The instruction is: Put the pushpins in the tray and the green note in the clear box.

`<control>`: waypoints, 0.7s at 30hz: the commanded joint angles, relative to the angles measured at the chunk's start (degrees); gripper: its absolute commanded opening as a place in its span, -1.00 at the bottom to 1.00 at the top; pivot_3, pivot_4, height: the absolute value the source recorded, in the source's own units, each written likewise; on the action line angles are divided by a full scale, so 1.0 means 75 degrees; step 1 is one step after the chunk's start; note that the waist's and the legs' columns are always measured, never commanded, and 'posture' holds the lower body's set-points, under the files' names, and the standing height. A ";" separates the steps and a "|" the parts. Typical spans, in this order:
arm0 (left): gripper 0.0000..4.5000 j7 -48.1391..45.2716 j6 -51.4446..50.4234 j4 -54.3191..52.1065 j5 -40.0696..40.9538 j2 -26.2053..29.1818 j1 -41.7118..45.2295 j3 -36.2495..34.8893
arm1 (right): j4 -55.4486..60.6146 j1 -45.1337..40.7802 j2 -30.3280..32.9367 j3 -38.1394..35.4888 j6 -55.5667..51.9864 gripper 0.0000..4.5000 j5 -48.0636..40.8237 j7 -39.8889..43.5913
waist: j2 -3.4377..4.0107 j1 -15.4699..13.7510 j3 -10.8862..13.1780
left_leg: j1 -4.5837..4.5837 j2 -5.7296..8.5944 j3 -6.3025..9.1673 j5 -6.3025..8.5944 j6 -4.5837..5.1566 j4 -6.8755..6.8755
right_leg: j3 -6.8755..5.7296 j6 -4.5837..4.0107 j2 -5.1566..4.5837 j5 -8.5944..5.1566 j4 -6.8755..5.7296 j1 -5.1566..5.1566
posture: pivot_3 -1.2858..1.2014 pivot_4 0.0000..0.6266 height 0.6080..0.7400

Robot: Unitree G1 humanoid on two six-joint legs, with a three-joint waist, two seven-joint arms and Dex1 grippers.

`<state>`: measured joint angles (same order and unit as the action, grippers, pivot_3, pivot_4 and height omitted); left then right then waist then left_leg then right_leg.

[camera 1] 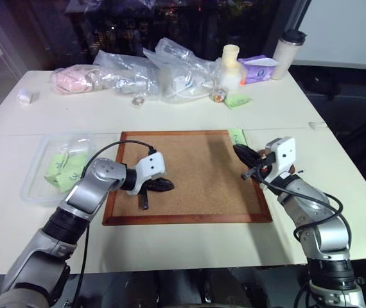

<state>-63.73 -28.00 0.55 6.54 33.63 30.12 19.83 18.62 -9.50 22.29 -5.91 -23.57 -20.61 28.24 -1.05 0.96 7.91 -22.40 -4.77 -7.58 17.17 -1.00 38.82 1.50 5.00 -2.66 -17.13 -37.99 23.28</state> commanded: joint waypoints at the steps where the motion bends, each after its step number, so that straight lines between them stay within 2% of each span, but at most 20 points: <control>1: -1.00 -0.0309 -0.0503 0.0279 0.0437 0.0016 0.0147 -0.0268 | 0.0446 -0.0136 0.0159 -0.0075 -0.0094 -0.97 -0.0100 0.0004 | -0.0002 -0.0001 0.0003 | 0.0000 0.0000 0.0000 0.0000 0.0000 0.0000 | 0.0000 0.0000 0.0000 0.0000 0.0000 0.0001 | 0.03 -0.52 0.91; 3: -1.00 -0.0387 -0.0720 0.0334 0.0929 -0.0004 0.0575 -0.0805 | 0.0511 -0.0160 0.0245 -0.0078 -0.0152 -0.97 -0.0103 0.0050 | -0.0003 0.0003 0.0017 | -0.0009 0.0000 0.0001 0.0000 0.0000 0.0000 | -0.0001 0.0000 0.0001 0.0000 -0.0001 0.0011 | 0.03 -0.52 0.91; 6: -0.58 -0.0569 -0.0940 0.0607 0.1590 -0.0050 0.1227 -0.1450 | 0.0544 -0.0229 0.0384 -0.0073 -0.0180 -1.00 -0.0093 0.0149 | -0.0013 -0.0017 0.0035 | -0.0036 0.0000 0.0003 0.0000 0.0000 0.0003 | -0.0005 0.0002 0.0002 0.0001 -0.0002 0.0034 | 0.03 -0.52 0.91; 10: 0.27 -0.0823 -0.1210 0.1077 0.2230 -0.0181 0.1929 -0.1976 | 0.0493 -0.0353 0.0474 -0.0064 -0.0181 -1.00 -0.0083 0.0221 | -0.0011 -0.0043 0.0036 | -0.0120 0.0003 0.0010 -0.0002 -0.0001 0.0030 | -0.0012 0.0007 0.0000 0.0004 -0.0006 0.0100 | 0.03 -0.52 0.91; 13: 0.90 -0.0930 -0.1117 0.1869 0.2394 -0.0423 0.2567 -0.2147 | 0.0428 -0.0505 0.0519 -0.0046 -0.0167 -1.00 -0.0067 0.0272 | -0.0012 -0.0049 0.0036 | -0.0135 0.0006 0.0009 -0.0014 -0.0022 0.0034 | -0.0012 0.0008 -0.0002 0.0005 -0.0006 0.0115 | 0.03 -0.52 0.91; 14: 0.97 -0.0847 -0.0996 0.2384 0.2428 -0.0700 0.2900 -0.2218 | 0.0403 -0.0574 0.0543 -0.0016 -0.0152 -1.00 -0.0050 0.0309 | -0.0013 -0.0057 0.0037 | -0.0136 0.0006 0.0008 -0.0021 -0.0035 0.0034 | -0.0012 0.0008 -0.0001 0.0005 -0.0006 0.0117 | 0.03 -0.52 0.91; 18: 0.97 0.0279 -0.1379 0.4795 0.2587 -0.2074 0.4112 -0.2759 | 0.0351 -0.0836 0.0593 0.0143 -0.0106 -1.00 0.0031 0.0426 | -0.0018 -0.0079 0.0040 | -0.0140 0.0012 0.0012 -0.0003 -0.0003 0.0039 | -0.0016 0.0012 -0.0003 0.0007 -0.0005 0.0115 | 0.03 -0.52 0.91; 21: 0.97 0.1131 -0.2185 0.6586 0.3184 -0.2923 0.4992 -0.3775 | 0.0414 -0.0961 0.0646 0.0260 -0.0092 -1.00 0.0117 0.0482 | -0.0024 -0.0045 0.0043 | -0.0143 0.0019 0.0018 0.0000 0.0002 0.0041 | -0.0015 0.0015 -0.0004 0.0008 -0.0001 0.0114 | 0.03 -0.52 0.91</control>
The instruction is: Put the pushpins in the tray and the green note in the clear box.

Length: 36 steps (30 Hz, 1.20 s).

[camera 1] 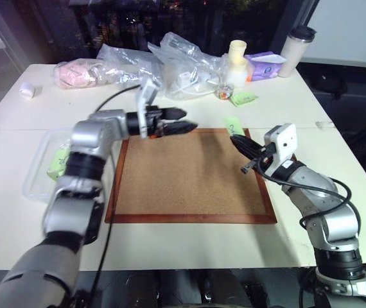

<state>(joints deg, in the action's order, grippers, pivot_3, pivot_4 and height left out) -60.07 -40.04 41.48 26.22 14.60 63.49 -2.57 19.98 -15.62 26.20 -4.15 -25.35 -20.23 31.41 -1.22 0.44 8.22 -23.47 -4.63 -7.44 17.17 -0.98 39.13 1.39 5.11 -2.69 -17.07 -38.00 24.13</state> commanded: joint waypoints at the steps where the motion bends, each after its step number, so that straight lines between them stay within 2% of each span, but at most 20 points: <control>1: 0.97 0.0839 -0.0721 0.1524 0.0690 -0.0573 0.0769 -0.1043 | 0.0266 -0.0166 0.0149 0.0066 0.0147 -1.00 0.0094 0.0073 | -0.0006 0.0052 0.0004 | -0.0001 0.0001 0.0000 0.0003 0.0005 -0.0003 | 0.0000 0.0001 0.0000 0.0000 0.0003 0.0001 | 0.03 -0.52 0.91; 6: 0.97 0.1327 -0.0744 0.2508 0.0570 -0.1312 0.1246 -0.1312 | 0.0435 -0.0232 0.0258 0.0225 0.0156 -1.00 0.0240 0.0097 | -0.0004 0.0090 0.0028 | -0.0005 -0.0002 0.0003 -0.0020 -0.0035 -0.0022 | 0.0003 0.0002 0.0009 -0.0003 0.0002 0.0022 | 0.03 -0.52 0.91; 14: 0.97 0.1499 -0.0563 0.2966 0.0545 -0.1887 0.1455 -0.1563 | 0.0691 -0.0164 0.0426 0.0423 0.0157 -1.00 0.0471 0.0089 | -0.0004 0.0045 0.0030 | -0.0006 -0.0001 0.0001 -0.0028 -0.0049 -0.0013 | 0.0003 0.0003 0.0006 -0.0003 -0.0005 0.0023 | 0.03 -0.52 0.91; 16: 0.74 0.1784 -0.0389 0.3080 0.0561 -0.1994 0.1468 -0.1688 | 0.0730 -0.0129 0.0441 0.0461 0.0182 -1.00 0.0540 0.0088 | -0.0004 0.0031 0.0030 | -0.0007 0.0000 0.0001 -0.0028 -0.0049 -0.0013 | 0.0003 0.0003 0.0004 -0.0003 -0.0005 0.0022 | 0.03 -0.52 0.91; 18: 0.41 0.1875 -0.0291 0.3142 0.0564 -0.2029 0.1471 -0.1769 | 0.0758 -0.0113 0.0450 0.0478 0.0201 -1.00 0.0597 0.0086 | -0.0004 0.0034 0.0030 | -0.0007 0.0001 0.0000 -0.0028 -0.0049 -0.0011 | 0.0004 0.0003 0.0002 -0.0003 -0.0004 0.0022 | 0.03 -0.52 0.91; 24: -0.94 0.1933 -0.0331 0.3110 0.0574 -0.2094 0.1481 -0.1843 | 0.0695 -0.0063 0.0478 0.0519 0.0353 -1.00 0.0782 0.0106 | -0.0005 0.0047 0.0030 | -0.0007 0.0000 0.0001 -0.0028 -0.0050 -0.0012 | 0.0003 0.0003 0.0005 -0.0003 -0.0006 0.0023 | 0.03 -0.52 0.91; 30: -0.98 0.1834 -0.0441 0.3035 0.0564 -0.2062 0.1396 -0.1828 | 0.0647 -0.0096 0.0388 0.0466 0.0421 -1.00 0.0821 0.0063 | -0.0005 0.0042 0.0030 | -0.0007 0.0000 0.0001 -0.0029 -0.0052 -0.0011 | 0.0003 0.0003 0.0004 -0.0003 -0.0006 0.0023 | 0.03 -0.52 0.91; 36: -0.98 0.2134 0.0090 0.3175 0.0471 -0.2031 0.1202 -0.1942 | 0.0860 -0.0105 -0.0023 0.0119 0.0230 -1.00 0.0421 -0.0260 | -0.0005 0.0038 0.0030 | -0.0007 0.0000 0.0001 -0.0032 -0.0056 -0.0011 | 0.0003 0.0004 0.0004 -0.0002 -0.0007 0.0022 | 0.03 -0.52 0.91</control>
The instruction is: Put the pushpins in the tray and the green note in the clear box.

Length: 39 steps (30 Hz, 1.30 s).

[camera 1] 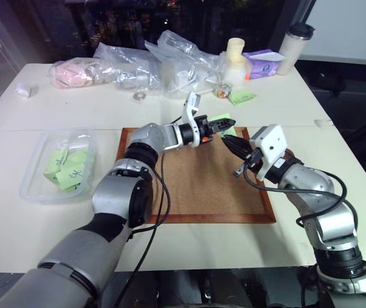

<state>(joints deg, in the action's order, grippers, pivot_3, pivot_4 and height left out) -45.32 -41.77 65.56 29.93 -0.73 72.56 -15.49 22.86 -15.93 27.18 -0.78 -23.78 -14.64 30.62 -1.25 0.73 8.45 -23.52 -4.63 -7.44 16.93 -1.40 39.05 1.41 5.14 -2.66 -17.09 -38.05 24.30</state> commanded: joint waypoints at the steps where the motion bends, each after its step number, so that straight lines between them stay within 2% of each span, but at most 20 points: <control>1: -0.98 0.0228 0.0365 -0.0001 -0.0013 0.0023 -0.0008 -0.0253 | 0.0520 -0.0051 -0.0219 -0.0371 -0.0022 -1.00 -0.0389 -0.0204 | 0.0000 0.0000 0.0000 | 0.0000 0.0000 0.0000 0.0000 -0.0001 0.0001 | 0.0000 0.0000 0.0000 0.0000 0.0000 0.0000 | 0.03 -0.52 0.91; 13: -0.98 0.0659 0.0538 0.0258 0.0016 0.0028 0.0054 -0.0574 | 0.0836 0.0023 -0.0549 -0.0604 -0.0351 -1.00 -0.0948 -0.0620 | 0.0000 0.0016 0.0000 | 0.0000 0.0000 0.0000 -0.0001 -0.0002 0.0001 | 0.0000 0.0000 -0.0001 0.0000 -0.0003 0.0000 | 0.03 -0.52 0.91; 24: -0.98 0.0509 0.0543 0.0141 -0.0117 0.0027 0.0091 -0.0526 | 0.0952 0.0120 -0.0865 -0.1021 -0.0646 -1.00 -0.1581 -0.1082 | 0.0000 -0.0004 0.0000 | 0.0000 0.0001 0.0000 -0.0003 -0.0005 0.0002 | -0.0001 0.0000 -0.0001 0.0000 -0.0006 -0.0001 | 0.03 -0.52 0.91; 28: -0.98 -0.0696 0.1541 -0.1351 -0.1112 0.0149 -0.0328 0.0917 | 0.0769 0.0316 -0.0947 -0.2125 -0.1242 -1.00 -0.2141 -0.1810 | 0.0001 -0.0018 0.0000 | 0.0000 0.0001 -0.0001 -0.0004 -0.0008 0.0002 | -0.0001 0.0000 -0.0001 0.0000 -0.0006 -0.0001 | 0.03 -0.52 0.91; 33: -0.98 -0.1777 0.2649 -0.4218 -0.1922 0.0767 -0.1354 0.2497 | 0.0018 0.0621 -0.0580 -0.2720 -0.1777 -1.00 -0.1930 -0.2287 | 0.0005 -0.0002 -0.0003 | 0.0003 -0.0003 -0.0006 -0.0008 -0.0015 -0.0002 | 0.0001 -0.0001 -0.0002 0.0000 -0.0007 -0.0001 | 0.03 -0.52 0.91; 39: -0.98 -0.1848 0.2521 -0.5782 -0.1977 0.1169 -0.2000 0.2980 | -0.1609 0.0835 -0.0417 -0.2571 -0.0826 -1.00 -0.1208 -0.2018 | 0.0010 -0.0002 -0.0005 | 0.0005 -0.0004 -0.0006 -0.0009 -0.0015 0.0004 | 0.0006 0.0001 0.0000 0.0001 -0.0012 -0.0003 | 0.03 -0.52 0.91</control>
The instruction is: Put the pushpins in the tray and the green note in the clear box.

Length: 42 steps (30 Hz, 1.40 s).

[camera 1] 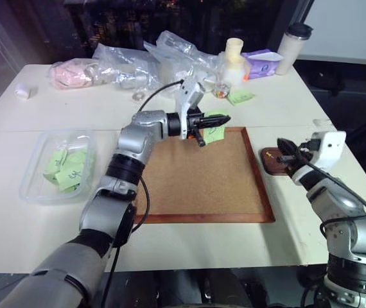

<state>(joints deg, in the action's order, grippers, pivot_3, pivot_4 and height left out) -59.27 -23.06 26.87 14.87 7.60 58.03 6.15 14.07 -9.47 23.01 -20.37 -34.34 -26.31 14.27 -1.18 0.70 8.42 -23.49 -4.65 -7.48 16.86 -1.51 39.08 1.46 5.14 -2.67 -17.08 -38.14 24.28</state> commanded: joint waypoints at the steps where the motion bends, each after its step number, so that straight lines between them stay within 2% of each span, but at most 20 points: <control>1: -0.98 0.0084 -0.0075 -0.0716 0.0070 0.0062 -0.0132 0.0081 | -0.0794 -0.0071 0.0166 0.0093 0.0813 -1.00 0.0517 0.0195 | 0.0000 0.0002 0.0000 | 0.0000 0.0000 0.0000 0.0000 0.0000 0.0002 | 0.0000 0.0001 0.0000 0.0000 0.0000 -0.0001 | 0.03 -0.52 0.91; 3: -0.98 0.0210 -0.0224 -0.0801 0.0123 0.0055 -0.0213 0.0047 | -0.1265 -0.0176 0.0173 0.0131 0.1154 -1.00 0.0689 0.0255 | 0.0001 0.0004 0.0000 | 0.0000 0.0001 0.0001 0.0000 0.0000 0.0002 | 0.0001 0.0001 0.0000 0.0000 -0.0001 -0.0001 | 0.03 -0.52 0.91; 6: -1.00 0.0440 -0.0319 -0.0732 0.0110 0.0018 -0.0226 0.0001 | -0.1780 -0.0351 0.0178 0.0174 0.1434 -0.53 0.0834 0.0321 | 0.0001 0.0005 0.0000 | 0.0000 0.0001 0.0001 0.0000 0.0001 0.0003 | 0.0001 0.0001 -0.0001 0.0000 -0.0001 -0.0001 | 0.03 -0.52 0.91; 11: -1.00 0.0530 -0.0510 -0.0938 0.0261 0.0016 -0.0283 -0.0026 | -0.2130 -0.0417 0.0205 0.0124 0.1730 0.60 0.0895 0.0465 | 0.0001 0.0006 0.0000 | 0.0000 0.0000 0.0002 0.0000 0.0000 0.0003 | 0.0000 0.0001 0.0000 0.0001 -0.0001 -0.0001 | 0.03 -0.52 0.91; 13: -1.00 0.0535 -0.0554 -0.0995 0.0291 0.0039 -0.0323 -0.0032 | -0.2064 -0.0422 0.0165 0.0088 0.1785 0.99 0.0854 0.0494 | 0.0002 0.0005 0.0000 | 0.0000 0.0000 0.0001 0.0000 0.0000 0.0003 | 0.0001 0.0001 0.0000 0.0001 -0.0001 -0.0001 | 0.03 -0.52 0.91; 19: -1.00 0.0594 -0.0600 -0.1083 0.0330 0.0056 -0.0429 -0.0026 | -0.1688 -0.0368 0.0024 -0.0043 0.1838 0.99 0.0595 0.0507 | 0.0004 0.0005 0.0000 | 0.0000 -0.0001 0.0001 -0.0001 -0.0001 0.0003 | 0.0000 0.0001 0.0000 0.0001 -0.0002 -0.0001 | 0.03 -0.52 0.91; 25: -1.00 0.0796 -0.0696 -0.1070 0.0493 0.0179 -0.0403 -0.0301 | -0.1192 -0.0624 -0.0290 -0.0813 0.1525 0.99 -0.0405 0.0074 | 0.0005 0.0001 0.0000 | 0.0000 -0.0001 0.0001 -0.0002 -0.0003 0.0003 | 0.0000 0.0001 0.0000 0.0001 -0.0003 -0.0001 | 0.03 -0.52 0.91; 30: -1.00 0.1272 -0.0601 -0.1368 0.0273 0.0680 -0.0471 -0.0524 | -0.0505 -0.0666 -0.0077 -0.0793 0.1199 0.99 -0.0745 0.0085 | 0.0013 0.0030 0.0004 | 0.0000 -0.0003 0.0002 -0.0002 -0.0003 0.0002 | 0.0000 0.0001 0.0000 0.0001 -0.0004 0.0000 | 0.03 -0.52 0.91; 31: -1.00 0.1475 -0.0576 -0.1469 0.0191 0.0801 -0.0492 -0.0571 | -0.0278 -0.0666 0.0006 -0.0656 0.1084 0.99 -0.0812 0.0216 | 0.0015 0.0033 0.0004 | 0.0001 -0.0003 0.0002 -0.0002 -0.0003 0.0002 | 0.0001 0.0001 0.0000 0.0001 -0.0005 0.0000 | 0.03 -0.52 0.91; 33: -1.00 0.3146 -0.1045 -0.1906 -0.0685 0.1405 -0.0663 -0.0972 | 0.1025 -0.0757 0.0468 0.0493 0.0154 0.99 -0.1490 0.1197 | 0.0032 0.0057 0.0011 | 0.0002 -0.0004 0.0002 -0.0002 -0.0003 0.0002 | 0.0001 0.0001 0.0000 0.0001 -0.0007 0.0000 | 0.03 -0.52 0.91; 34: -1.00 0.4130 -0.1538 -0.2199 -0.1262 0.1704 -0.0814 -0.1164 | 0.1577 -0.0844 0.0667 0.1048 -0.0314 0.99 -0.1853 0.1612 | 0.0044 0.0115 0.0018 | 0.0004 -0.0005 0.0000 -0.0002 -0.0003 0.0002 | 0.0006 0.0001 0.0000 0.0001 -0.0008 0.0001 | 0.03 -0.52 0.91; 37: -1.00 0.5970 -0.3228 -0.3142 -0.2159 0.2077 -0.1304 -0.1689 | 0.2175 -0.1040 0.1006 0.1922 -0.1013 0.99 -0.2332 0.2202 | 0.0043 0.0239 0.0017 | 0.0018 -0.0009 0.0053 -0.0001 -0.0002 -0.0009 | 0.0026 -0.0001 0.0034 0.0000 -0.0023 0.0004 | 0.03 -0.52 0.91; 39: -1.00 0.6728 -0.4560 -0.4074 -0.2382 0.2012 -0.1718 -0.2349 | 0.2274 -0.1207 0.1203 0.2472 -0.1280 0.99 -0.2403 0.2626 | 0.0039 0.0179 0.0016 | 0.0005 -0.0001 0.0129 -0.0002 -0.0002 -0.0006 | 0.0004 -0.0004 0.0038 -0.0001 -0.0020 0.0000 | 0.03 -0.52 0.91; 42: -1.00 0.7064 -0.6408 -0.5495 -0.2503 0.1938 -0.2380 -0.2905 | 0.2210 -0.1483 0.1524 0.3122 -0.1505 0.99 -0.2356 0.3305 | 0.0026 0.0025 0.0019 | -0.0009 0.0029 0.0132 -0.0002 -0.0003 0.0007 | -0.0002 -0.0002 0.0001 0.0000 -0.0019 0.0000 | 0.03 -0.52 0.91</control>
<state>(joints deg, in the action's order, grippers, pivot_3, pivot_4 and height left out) -7.89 -64.90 -7.74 -3.15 22.34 40.19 -13.55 29.39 -19.06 33.46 1.91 -45.39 -43.46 36.29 -0.99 0.89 8.56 -23.58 -4.39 -6.48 16.85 -1.54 39.15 1.43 5.13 -2.70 -17.08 -38.28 24.27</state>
